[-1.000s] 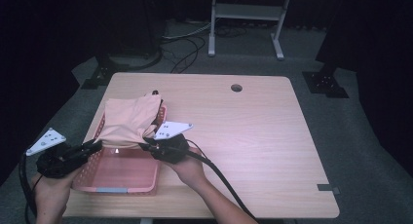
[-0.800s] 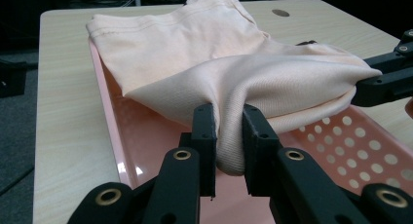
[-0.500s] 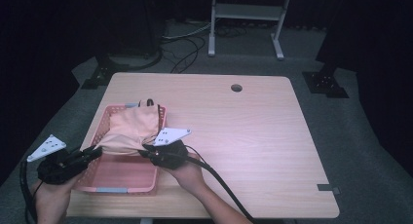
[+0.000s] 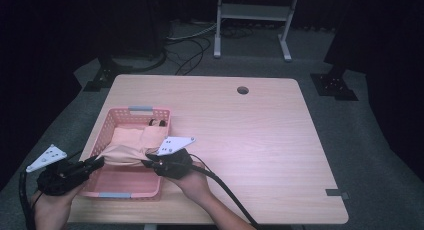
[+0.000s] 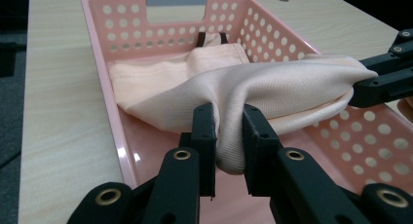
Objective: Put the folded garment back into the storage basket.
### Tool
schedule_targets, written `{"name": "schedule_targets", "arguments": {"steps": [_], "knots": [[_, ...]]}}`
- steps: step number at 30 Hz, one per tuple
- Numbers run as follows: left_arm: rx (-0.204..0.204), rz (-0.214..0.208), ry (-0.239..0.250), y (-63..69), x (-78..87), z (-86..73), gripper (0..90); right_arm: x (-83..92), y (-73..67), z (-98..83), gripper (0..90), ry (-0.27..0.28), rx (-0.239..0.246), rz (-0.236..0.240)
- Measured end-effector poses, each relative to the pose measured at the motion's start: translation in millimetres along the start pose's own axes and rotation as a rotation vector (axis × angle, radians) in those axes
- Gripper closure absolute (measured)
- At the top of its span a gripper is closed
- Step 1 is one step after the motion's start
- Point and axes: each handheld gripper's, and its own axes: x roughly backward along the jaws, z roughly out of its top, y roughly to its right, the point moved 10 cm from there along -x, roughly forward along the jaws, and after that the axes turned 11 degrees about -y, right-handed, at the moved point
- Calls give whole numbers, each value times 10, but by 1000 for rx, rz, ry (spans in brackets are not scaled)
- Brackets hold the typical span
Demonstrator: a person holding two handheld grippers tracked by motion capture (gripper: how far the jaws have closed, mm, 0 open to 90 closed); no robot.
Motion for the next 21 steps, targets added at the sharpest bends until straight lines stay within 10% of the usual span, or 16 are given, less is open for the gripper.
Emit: {"name": "schedule_targets", "arguments": {"steps": [21], "knots": [[20, -10, -25, -7, -2, -60, 784, 0, -13, -18, 630, -1, -13, 50]]}}
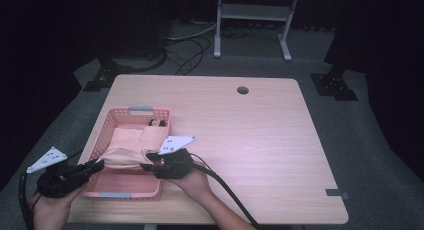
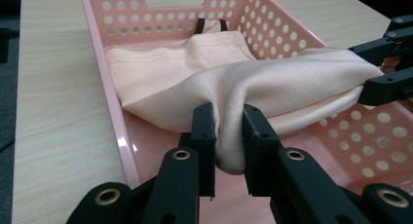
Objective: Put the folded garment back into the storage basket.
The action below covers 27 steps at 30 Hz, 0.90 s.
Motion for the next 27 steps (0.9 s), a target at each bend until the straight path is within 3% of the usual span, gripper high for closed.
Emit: {"name": "schedule_targets", "arguments": {"steps": [7, 18, 21, 27], "knots": [[5, -2, 1, -1, 4, -3, 785, 0, -12, 2, 527, 7, -8, 23], [8, -5, 1, 0, 7, -11, 785, 41, 35, 33, 223, 62, -36, 39], [7, -5, 0, 5, 5, -15, 785, 38, 49, 33, 137, 63, -31, 23], [9, -6, -2, 11, 4, -30, 785, 43, 49, 33, 64, 68, -42, 46]]}}
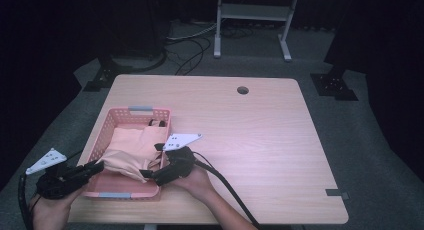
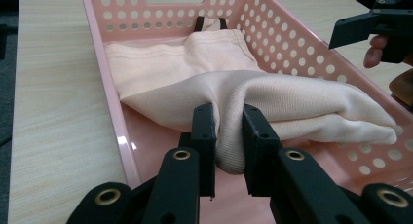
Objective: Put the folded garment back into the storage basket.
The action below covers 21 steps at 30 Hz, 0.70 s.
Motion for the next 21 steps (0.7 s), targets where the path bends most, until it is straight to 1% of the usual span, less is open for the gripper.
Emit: {"name": "schedule_targets", "arguments": {"steps": [1, 3, 5, 6, 9, 15, 17, 20, 21], "knots": [[0, 0, -2, 2, 0, -3, 785, -1, 1, 1, 36, 1, 0, -1], [0, -1, -4, 9, 1, -9, 785, 4, -4, 1, 32, 0, 2, -1], [-2, -2, -4, 14, -1, -13, 785, 7, 6, 2, 20, -1, 5, -20], [-1, -2, -4, 15, 0, -13, 785, 11, 1, 5, 13, 0, 10, -17], [-3, -3, -9, 11, 2, -18, 784, 29, -7, 24, 11, 13, 13, -15], [-6, -8, -13, 18, 0, -25, 776, 38, 0, 23, 11, 14, 9, -19], [-9, -14, -11, 20, 6, -21, 753, 37, 3, 18, 11, 10, 12, -25], [-12, -11, -10, 20, 13, -9, 715, 47, 3, 21, 11, 16, 13, -23], [-14, -13, -3, 24, 16, -1, 699, 49, 4, 24, 11, 17, 14, -25]]}}
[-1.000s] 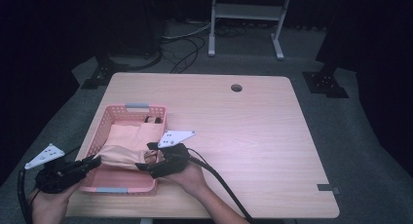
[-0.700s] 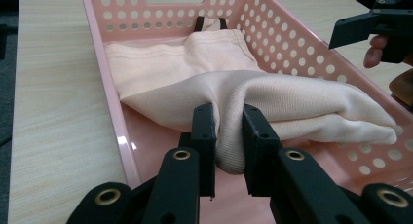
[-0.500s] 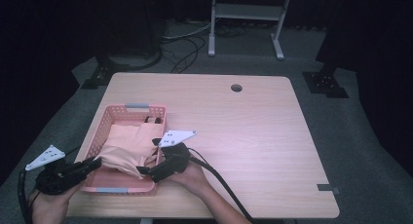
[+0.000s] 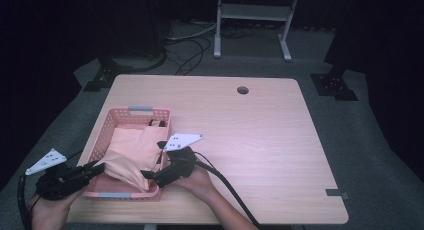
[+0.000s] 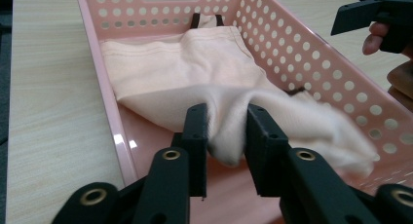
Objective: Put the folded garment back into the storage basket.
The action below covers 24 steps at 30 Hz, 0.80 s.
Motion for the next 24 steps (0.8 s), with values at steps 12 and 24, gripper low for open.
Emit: {"name": "schedule_targets", "arguments": {"steps": [12, 24], "knots": [[-5, -19, 24, 2, 8, 38, 532, 9, -4, 15, 11, 10, 4, -4], [-49, 13, 95, 3, 2, 142, 190, 21, 14, 27, 11, 29, 11, -15]]}}
